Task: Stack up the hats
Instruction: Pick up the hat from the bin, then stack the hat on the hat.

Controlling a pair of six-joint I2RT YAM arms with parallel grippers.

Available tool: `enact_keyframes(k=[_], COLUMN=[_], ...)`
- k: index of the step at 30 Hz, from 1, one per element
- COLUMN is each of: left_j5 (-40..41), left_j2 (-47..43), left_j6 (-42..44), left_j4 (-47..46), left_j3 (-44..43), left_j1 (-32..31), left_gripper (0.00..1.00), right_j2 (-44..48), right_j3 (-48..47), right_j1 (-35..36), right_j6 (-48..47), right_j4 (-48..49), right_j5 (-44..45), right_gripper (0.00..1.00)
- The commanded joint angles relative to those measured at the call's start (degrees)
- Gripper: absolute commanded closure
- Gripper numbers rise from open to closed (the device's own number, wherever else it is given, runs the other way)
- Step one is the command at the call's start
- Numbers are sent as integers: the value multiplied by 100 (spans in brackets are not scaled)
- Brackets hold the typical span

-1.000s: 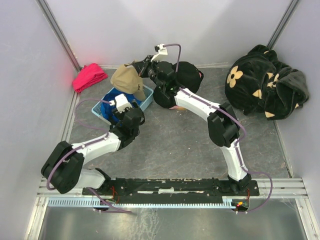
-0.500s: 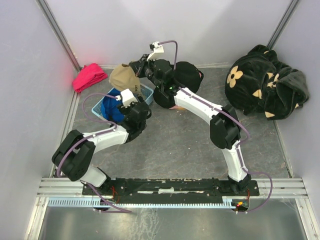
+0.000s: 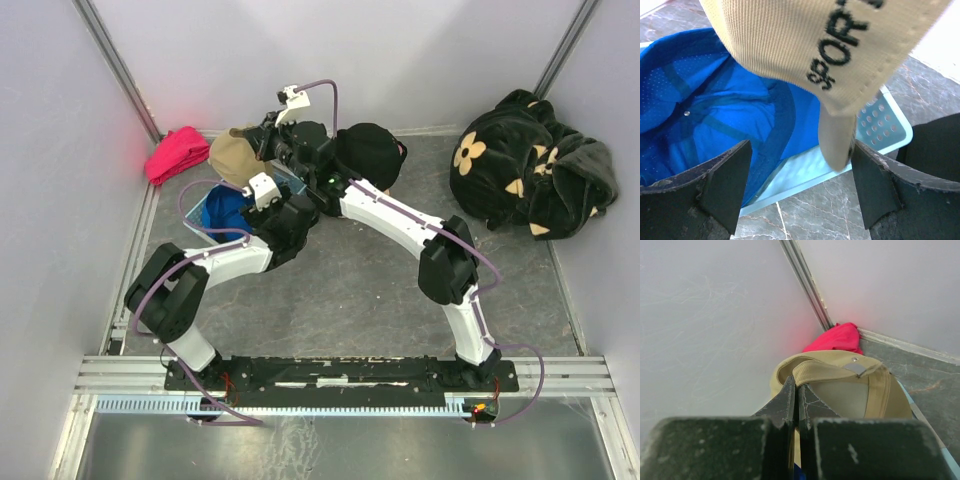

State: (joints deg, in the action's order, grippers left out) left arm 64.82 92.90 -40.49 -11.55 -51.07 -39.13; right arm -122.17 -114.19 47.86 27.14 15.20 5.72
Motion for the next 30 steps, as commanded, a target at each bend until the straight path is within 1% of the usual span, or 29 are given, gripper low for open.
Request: enact_keyframes(k=[1,7,12,14,16,18,19,22,23,24,26,28,29,30], left_j5=[876,1206,1351,1444,1522,1550,1533,1393,1371,1276,1220,1195,1173,1155], left_j2=[175,105,35,-30,-126,-229,-267,-387,-418,-426,-403,-367,-355,-347], left_j6=[-898,-930,-844,-701,-360,-7,226,1117,1221,1731,2123,2395,2560,2726], left_j4=[1105,1190,1090,906,494,43,-284,-1578,-2087,-2492,-2977,-3225,-3392,-3569], left_j3=[-522,-427,-266,-189,-60,101,204,589,726,816,879,848,845,851], left_j1=[12,104,212,218,226,250,261,280,275,280,282,284,284,284], left_gripper=[14,17,22,25,35,48,53,62,63,67,69,71,74,78], right_j2=[627,923,1045,1080,1141,1187,1201,1225,1242,1252,1265,1261,1253,1244], right_j3=[-172,37,50,35,65,125,142,170,180,186,176,157,129,100], right_j1=[-31,-60,-277,-334,-384,-456,-509,-636,-660,-685,-744,-828,-871,-919], right_j6=[-136,-108,327,370,384,484,565,790,832,854,942,1054,1114,1166], right_j4=[179,182,94,33,0,5,13,26,27,27,42,60,64,65], right_j5=[102,35,-175,-272,-296,-361,-418,-594,-642,-687,-783,-901,-969,-1046], right_gripper=[99,99,99,99,99,98,99,99,99,99,99,99,99,98])
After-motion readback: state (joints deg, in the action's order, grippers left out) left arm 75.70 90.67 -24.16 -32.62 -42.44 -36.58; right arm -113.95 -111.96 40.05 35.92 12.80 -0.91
